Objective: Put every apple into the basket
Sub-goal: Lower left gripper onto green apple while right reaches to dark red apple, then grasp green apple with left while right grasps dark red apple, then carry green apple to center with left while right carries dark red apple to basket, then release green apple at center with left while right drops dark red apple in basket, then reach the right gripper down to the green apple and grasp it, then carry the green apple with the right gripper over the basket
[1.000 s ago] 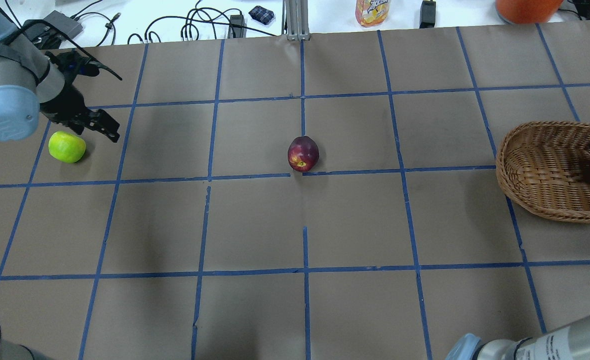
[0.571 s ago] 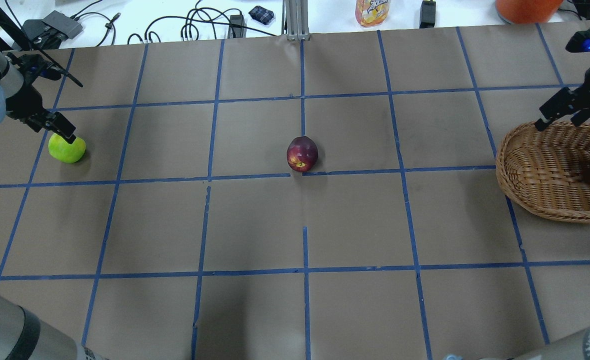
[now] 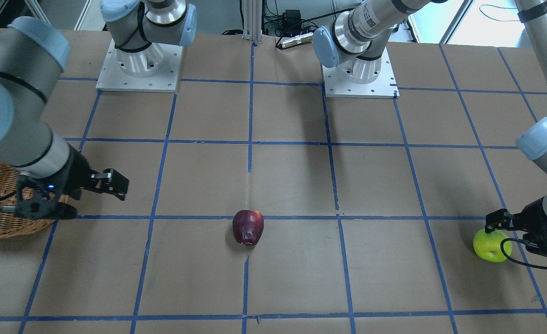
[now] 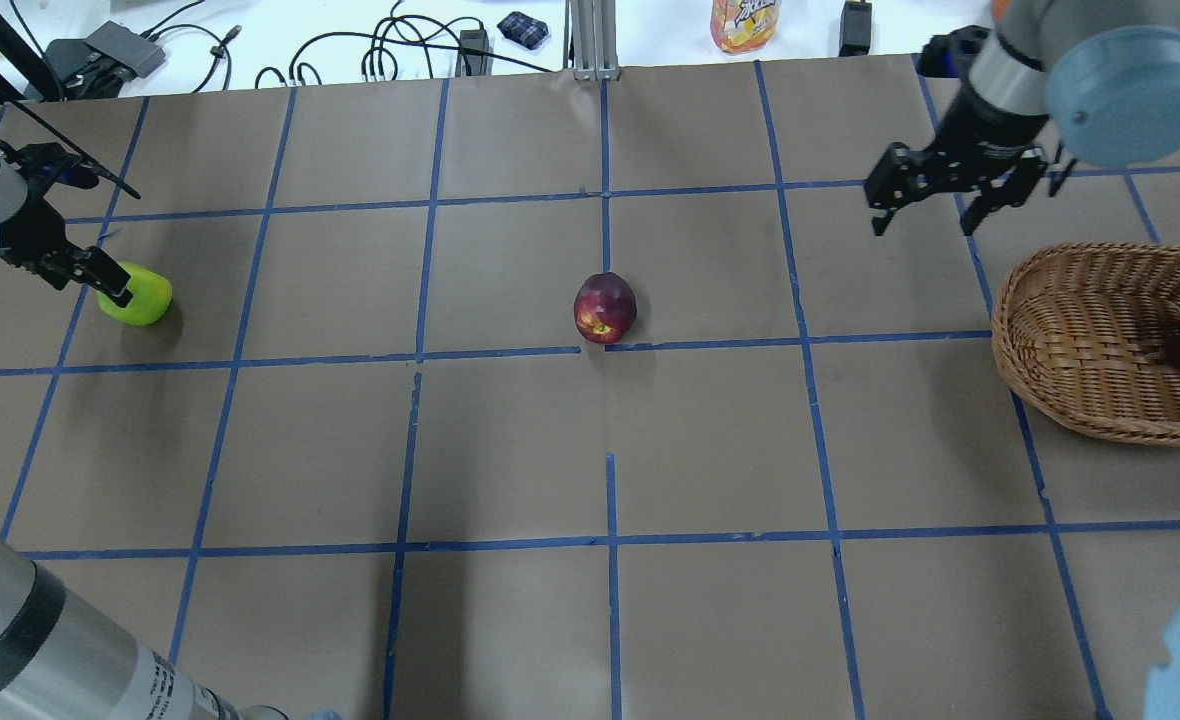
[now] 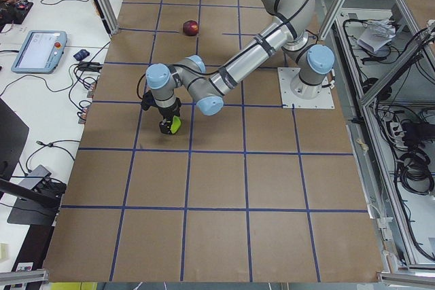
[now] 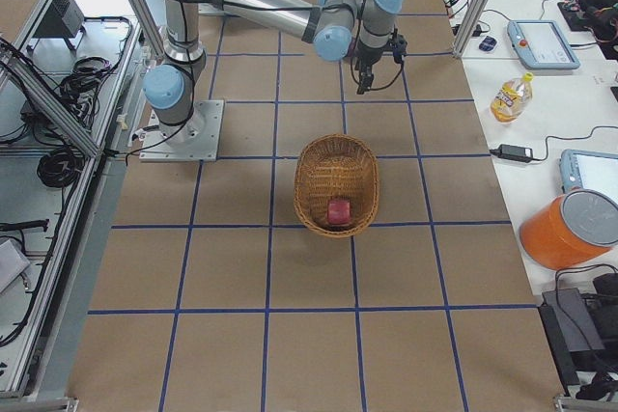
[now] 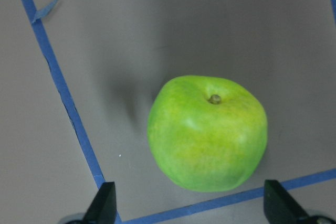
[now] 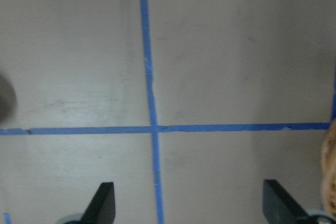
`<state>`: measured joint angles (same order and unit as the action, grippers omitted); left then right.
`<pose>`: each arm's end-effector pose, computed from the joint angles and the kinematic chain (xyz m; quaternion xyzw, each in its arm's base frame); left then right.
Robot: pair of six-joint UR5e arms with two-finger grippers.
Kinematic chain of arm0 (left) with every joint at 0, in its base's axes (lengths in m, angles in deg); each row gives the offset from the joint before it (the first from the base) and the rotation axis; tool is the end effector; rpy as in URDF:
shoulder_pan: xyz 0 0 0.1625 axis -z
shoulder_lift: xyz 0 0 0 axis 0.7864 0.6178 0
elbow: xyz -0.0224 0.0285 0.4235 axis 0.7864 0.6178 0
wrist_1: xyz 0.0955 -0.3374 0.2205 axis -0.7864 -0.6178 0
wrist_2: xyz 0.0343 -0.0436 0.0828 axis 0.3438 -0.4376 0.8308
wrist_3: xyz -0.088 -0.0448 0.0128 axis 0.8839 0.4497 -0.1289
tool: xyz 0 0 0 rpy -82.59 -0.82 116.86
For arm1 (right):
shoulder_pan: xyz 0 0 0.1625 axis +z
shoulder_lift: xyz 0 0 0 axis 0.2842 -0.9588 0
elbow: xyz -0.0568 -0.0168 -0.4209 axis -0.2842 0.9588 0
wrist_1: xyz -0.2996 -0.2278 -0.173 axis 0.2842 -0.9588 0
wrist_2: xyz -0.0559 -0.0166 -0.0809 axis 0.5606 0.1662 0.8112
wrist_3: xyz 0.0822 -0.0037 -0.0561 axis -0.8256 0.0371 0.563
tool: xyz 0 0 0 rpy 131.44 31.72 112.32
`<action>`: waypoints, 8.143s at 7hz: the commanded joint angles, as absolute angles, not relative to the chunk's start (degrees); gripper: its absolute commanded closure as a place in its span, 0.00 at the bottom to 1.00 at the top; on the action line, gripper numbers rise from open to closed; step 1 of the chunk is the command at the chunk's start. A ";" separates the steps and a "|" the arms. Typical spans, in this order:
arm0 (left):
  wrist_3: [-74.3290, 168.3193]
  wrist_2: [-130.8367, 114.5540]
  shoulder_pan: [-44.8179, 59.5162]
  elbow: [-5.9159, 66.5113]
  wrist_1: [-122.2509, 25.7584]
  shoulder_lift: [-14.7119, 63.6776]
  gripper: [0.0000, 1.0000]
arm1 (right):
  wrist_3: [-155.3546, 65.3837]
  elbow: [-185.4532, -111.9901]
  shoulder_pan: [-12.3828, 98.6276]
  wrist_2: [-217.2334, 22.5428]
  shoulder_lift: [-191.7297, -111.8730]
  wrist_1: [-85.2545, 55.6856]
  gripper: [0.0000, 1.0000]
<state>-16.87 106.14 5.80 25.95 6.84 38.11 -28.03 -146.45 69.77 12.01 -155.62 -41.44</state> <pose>0.2504 -0.6355 0.2217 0.1461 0.9889 0.0225 0.0123 0.1012 -0.5960 0.3502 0.0295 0.9986 0.0302 0.0331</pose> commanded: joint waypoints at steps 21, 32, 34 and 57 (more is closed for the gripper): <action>32.30 89.94 43.96 24.22 -2.98 33.35 0.84 | -6.63 -158.26 60.02 17.52 -156.76 -61.87 0.62; 44.54 90.03 43.28 24.87 -5.89 24.44 0.00 | 26.72 -162.78 33.65 9.17 -160.54 -58.22 0.00; 21.94 100.34 34.51 20.99 -23.37 15.40 0.00 | 14.13 -162.60 45.74 9.17 -164.95 -53.54 0.00; 35.16 103.83 34.73 24.41 -32.08 2.60 0.00 | -22.68 -157.29 65.20 14.97 -157.01 -53.43 0.52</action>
<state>35.04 103.87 34.73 24.58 -32.14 2.47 -33.83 -152.58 72.54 14.98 -152.36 -53.04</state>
